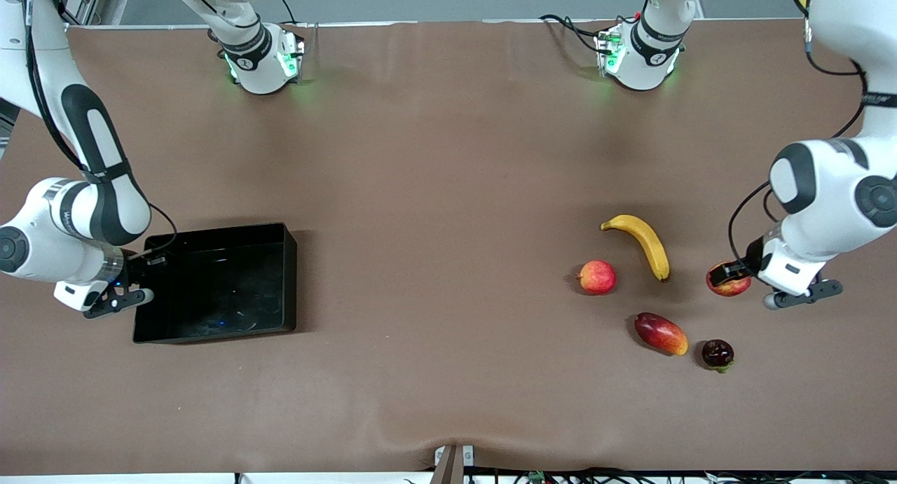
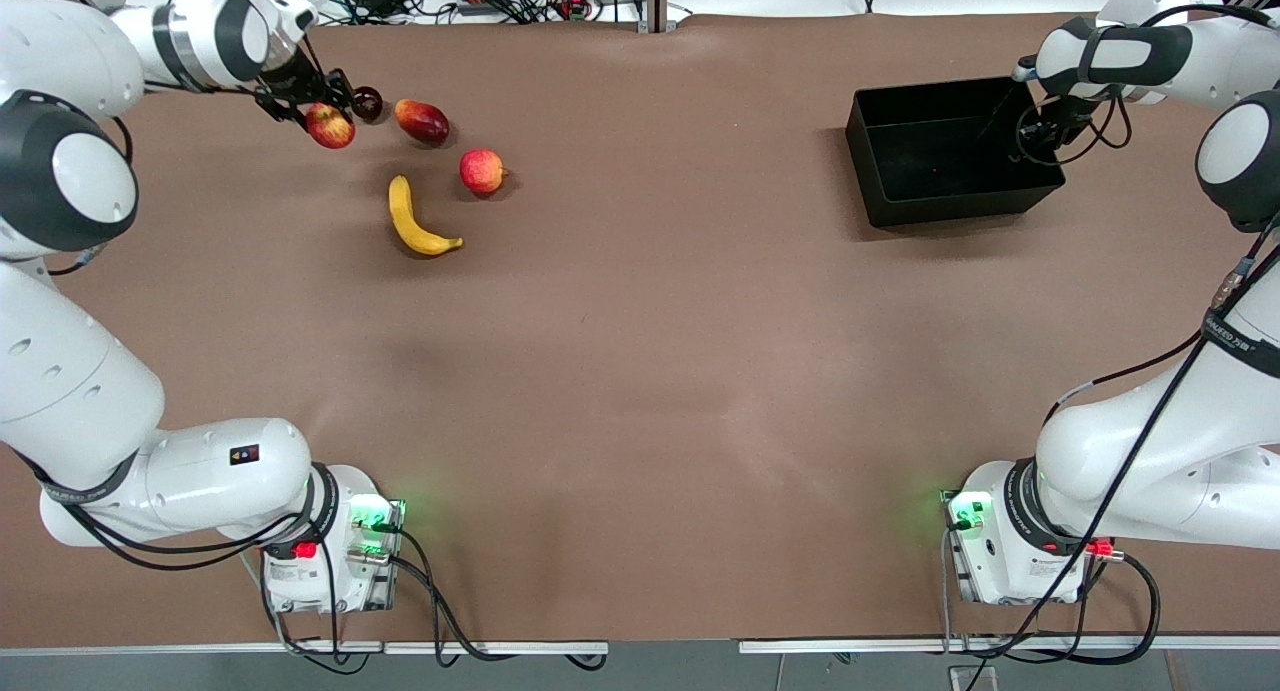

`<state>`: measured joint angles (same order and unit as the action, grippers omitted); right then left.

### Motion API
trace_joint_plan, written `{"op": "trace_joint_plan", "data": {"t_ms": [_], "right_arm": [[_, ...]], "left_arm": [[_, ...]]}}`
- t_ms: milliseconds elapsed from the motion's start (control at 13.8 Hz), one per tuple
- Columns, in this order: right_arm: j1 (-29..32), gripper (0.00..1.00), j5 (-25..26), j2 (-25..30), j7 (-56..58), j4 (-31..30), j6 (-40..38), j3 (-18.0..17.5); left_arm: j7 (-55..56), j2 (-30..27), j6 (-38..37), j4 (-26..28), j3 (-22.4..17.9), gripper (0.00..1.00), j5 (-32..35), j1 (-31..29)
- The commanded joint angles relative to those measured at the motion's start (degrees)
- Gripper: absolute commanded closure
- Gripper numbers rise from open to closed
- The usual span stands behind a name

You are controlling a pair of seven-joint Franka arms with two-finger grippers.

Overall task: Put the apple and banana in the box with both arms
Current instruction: 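Grasp the red apple with the left gripper while the right gripper grips the tray rim, then drag the tray with the right gripper while the left gripper lifts the apple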

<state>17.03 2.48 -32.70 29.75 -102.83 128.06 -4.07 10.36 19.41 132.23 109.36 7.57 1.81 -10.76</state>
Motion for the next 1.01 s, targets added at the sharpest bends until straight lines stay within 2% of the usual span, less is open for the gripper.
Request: {"op": "trace_joint_plan", "data": {"t_ms": [0, 290, 507, 724, 941], "right_arm": [[1.3, 1.0, 1.0, 0.0, 0.8, 1.2, 0.0, -1.1], [2.0, 1.0, 0.8, 0.9, 0.7, 3.1, -0.4, -1.2], [0.7, 1.0, 0.2, 4.9, -0.3, 2.5, -1.0, -1.6], [-4.1, 1.0, -1.5, 10.1, -6.3, 2.5, -8.1, -2.3], [-13.8, 1.0, -1.9, 14.8, -21.6, 2.6, -12.3, -2.4]], "left_arm": [[0.3, -2.4, -9.0, -4.5, 0.3, 1.0, 0.7, 0.0], [0.7, -2.0, -15.2, -11.2, 1.7, 1.0, 0.7, 0.3], [1.1, -2.1, -17.4, -13.4, 2.5, 1.0, 0.7, 0.3], [1.8, -1.8, -20.1, -15.8, 3.1, 1.0, 0.8, 1.9], [5.4, -1.4, -20.5, -16.9, 3.0, 1.0, 0.9, 4.3]]}}
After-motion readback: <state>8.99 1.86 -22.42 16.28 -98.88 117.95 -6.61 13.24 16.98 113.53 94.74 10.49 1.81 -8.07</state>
